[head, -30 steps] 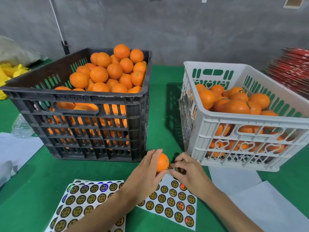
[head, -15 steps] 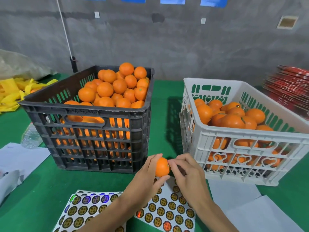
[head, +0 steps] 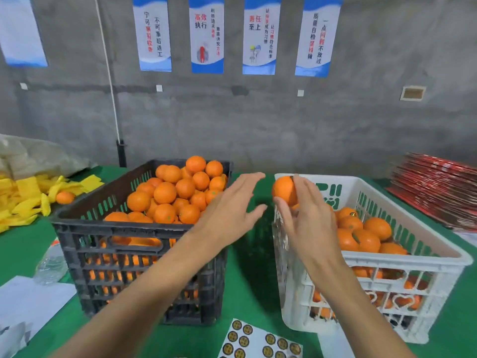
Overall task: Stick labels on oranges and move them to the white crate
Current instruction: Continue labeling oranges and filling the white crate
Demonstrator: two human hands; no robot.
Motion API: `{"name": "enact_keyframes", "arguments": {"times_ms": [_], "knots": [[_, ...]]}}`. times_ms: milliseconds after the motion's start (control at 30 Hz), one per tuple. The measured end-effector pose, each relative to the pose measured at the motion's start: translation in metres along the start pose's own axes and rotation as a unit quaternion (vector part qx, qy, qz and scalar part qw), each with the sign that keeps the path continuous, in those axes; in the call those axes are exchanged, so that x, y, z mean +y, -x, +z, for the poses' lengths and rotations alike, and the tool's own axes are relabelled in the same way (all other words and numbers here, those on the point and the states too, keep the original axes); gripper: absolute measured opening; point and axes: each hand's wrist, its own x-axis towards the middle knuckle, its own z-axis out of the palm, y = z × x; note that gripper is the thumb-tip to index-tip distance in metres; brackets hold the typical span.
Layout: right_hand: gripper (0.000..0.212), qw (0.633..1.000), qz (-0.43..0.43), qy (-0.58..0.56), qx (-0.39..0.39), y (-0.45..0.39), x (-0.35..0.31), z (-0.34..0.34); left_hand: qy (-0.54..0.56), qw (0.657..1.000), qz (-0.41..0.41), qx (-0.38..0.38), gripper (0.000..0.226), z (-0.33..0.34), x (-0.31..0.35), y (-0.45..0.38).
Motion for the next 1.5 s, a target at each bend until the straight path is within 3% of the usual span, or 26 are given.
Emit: {"name": "enact_keyframes", "arguments": {"times_ms": [67, 133, 233, 300, 400, 467, 533, 600, 700, 900, 1000, 1067, 1133, 1200, 1267, 1333, 1500], "knots": [[0.046, 0.999, 0.011, 0.049, -0.018, -0.009, 0.014, 0.004, -0.099, 0.991, -0.085, -0.025, 0.052, -0.012, -0.029, -0.022], [0.052, 0.995, 0.030, 0.084, -0.039, -0.016, 0.028, 0.010, -0.132, 0.973, -0.159, -0.107, 0.040, -0.019, -0.059, -0.039], [0.049, 0.991, 0.034, 0.118, -0.050, -0.019, 0.037, 0.019, 0.007, 0.931, -0.274, -0.240, 0.030, -0.018, -0.088, -0.054], [0.036, 0.991, 0.024, 0.122, -0.056, -0.017, 0.037, 0.025, 0.113, 0.890, -0.351, -0.268, 0.027, -0.016, -0.100, -0.058], [0.020, 0.993, 0.015, 0.109, -0.038, -0.011, 0.032, 0.030, 0.061, 0.853, -0.386, -0.345, 0.051, -0.011, -0.117, -0.056], [0.019, 0.994, 0.021, 0.099, -0.032, -0.011, 0.033, 0.031, -0.015, 0.795, -0.394, -0.461, 0.070, -0.006, -0.123, -0.051], [0.021, 0.994, 0.033, 0.094, -0.038, -0.012, 0.035, 0.032, -0.031, 0.751, -0.398, -0.525, 0.086, -0.001, -0.122, -0.050], [0.023, 0.994, 0.039, 0.090, -0.042, -0.011, 0.035, 0.033, -0.037, 0.754, -0.390, -0.527, 0.092, 0.002, -0.122, -0.051], [0.026, 0.994, 0.039, 0.091, -0.050, -0.011, 0.036, 0.035, -0.043, 0.780, -0.387, -0.489, 0.093, 0.007, -0.128, -0.053], [0.030, 0.995, 0.045, 0.069, -0.059, -0.011, 0.039, 0.035, -0.103, 0.831, -0.319, -0.444, 0.068, 0.004, -0.121, -0.052], [0.030, 0.996, 0.026, 0.061, -0.056, -0.011, 0.038, 0.032, -0.046, 0.850, -0.348, -0.394, 0.055, -0.001, -0.111, -0.052], [0.030, 0.999, -0.013, 0.027, -0.044, -0.008, 0.032, 0.031, -0.038, 0.900, -0.324, -0.290, 0.062, -0.010, -0.100, -0.055], [0.033, 0.996, -0.057, -0.045, -0.051, -0.004, 0.022, 0.032, -0.087, 0.964, -0.222, -0.118, 0.065, -0.020, -0.088, -0.056], [0.041, 0.985, -0.083, -0.134, -0.070, -0.002, 0.006, 0.034, -0.039, 0.990, -0.124, 0.048, 0.060, -0.027, -0.066, -0.044], [0.047, 0.974, -0.089, -0.197, -0.072, -0.002, -0.011, 0.034, 0.019, 0.989, -0.032, 0.143, 0.059, -0.026, -0.040, -0.025], [0.049, 0.962, -0.093, -0.252, -0.054, 0.005, -0.023, 0.034, 0.077, 0.978, 0.019, 0.191, 0.059, -0.018, -0.017, 0.003], [0.044, 0.940, -0.098, -0.326, 0.013, 0.067, -0.008, 0.047, 0.201, 0.961, 0.023, 0.187, 0.065, 0.030, 0.004, 0.080]]}}
